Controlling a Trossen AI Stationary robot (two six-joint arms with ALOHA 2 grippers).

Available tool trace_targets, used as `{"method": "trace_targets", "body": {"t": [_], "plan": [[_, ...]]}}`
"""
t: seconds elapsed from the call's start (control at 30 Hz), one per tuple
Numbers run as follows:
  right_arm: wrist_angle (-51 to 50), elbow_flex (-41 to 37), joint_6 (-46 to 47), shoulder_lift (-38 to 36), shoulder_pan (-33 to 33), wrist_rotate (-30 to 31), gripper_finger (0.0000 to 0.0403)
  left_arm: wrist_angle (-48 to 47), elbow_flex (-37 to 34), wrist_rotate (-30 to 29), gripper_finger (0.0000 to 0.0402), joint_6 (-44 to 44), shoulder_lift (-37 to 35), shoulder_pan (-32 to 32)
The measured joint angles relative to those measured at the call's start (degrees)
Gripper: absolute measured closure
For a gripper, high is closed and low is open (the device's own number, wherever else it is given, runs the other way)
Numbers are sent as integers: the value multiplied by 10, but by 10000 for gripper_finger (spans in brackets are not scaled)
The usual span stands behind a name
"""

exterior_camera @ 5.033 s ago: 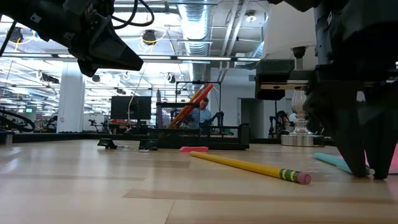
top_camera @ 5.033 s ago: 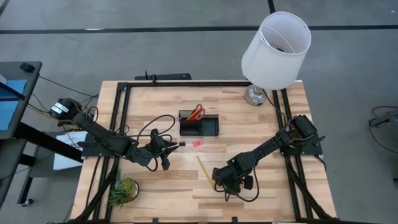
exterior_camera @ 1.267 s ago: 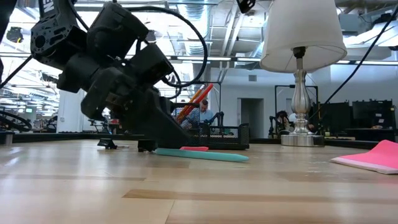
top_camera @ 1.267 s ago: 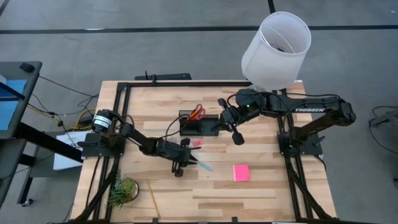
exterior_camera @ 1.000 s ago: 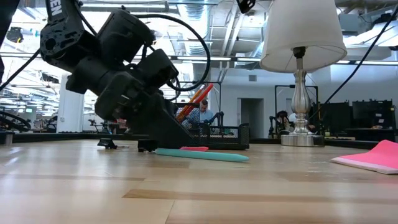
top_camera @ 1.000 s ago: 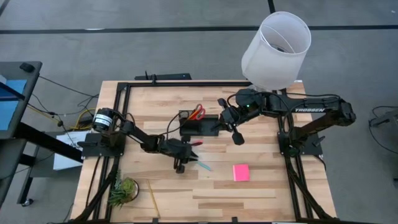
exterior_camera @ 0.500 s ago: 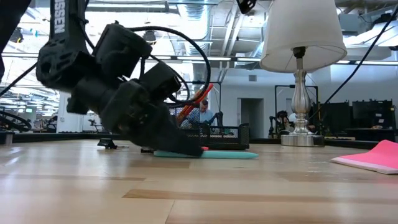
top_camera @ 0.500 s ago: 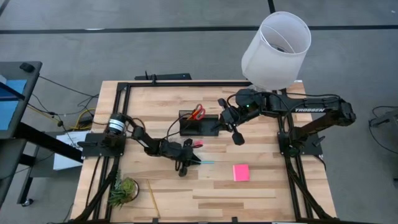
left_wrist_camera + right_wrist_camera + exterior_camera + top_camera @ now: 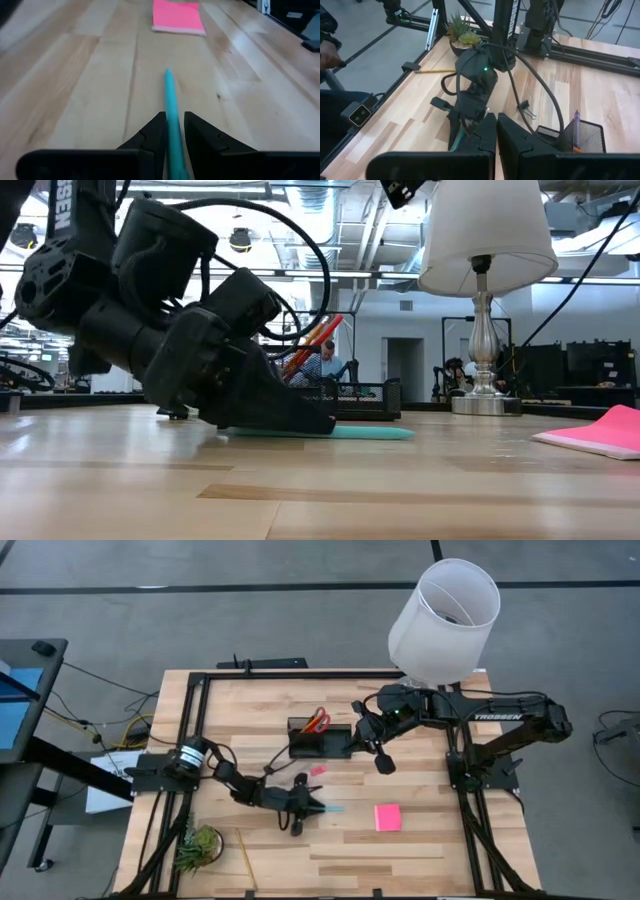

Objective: Pick and place office supplies into organizer
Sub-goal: Put the blue pen into the top left compartment of the black desk organizer

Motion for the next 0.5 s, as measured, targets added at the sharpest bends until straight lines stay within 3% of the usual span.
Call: {"method": "trace_targets", "body": {"t": [0.5], "plan": [[-2, 0, 0, 0, 2, 0, 403, -160, 78, -66, 340, -81, -17, -36]]}}
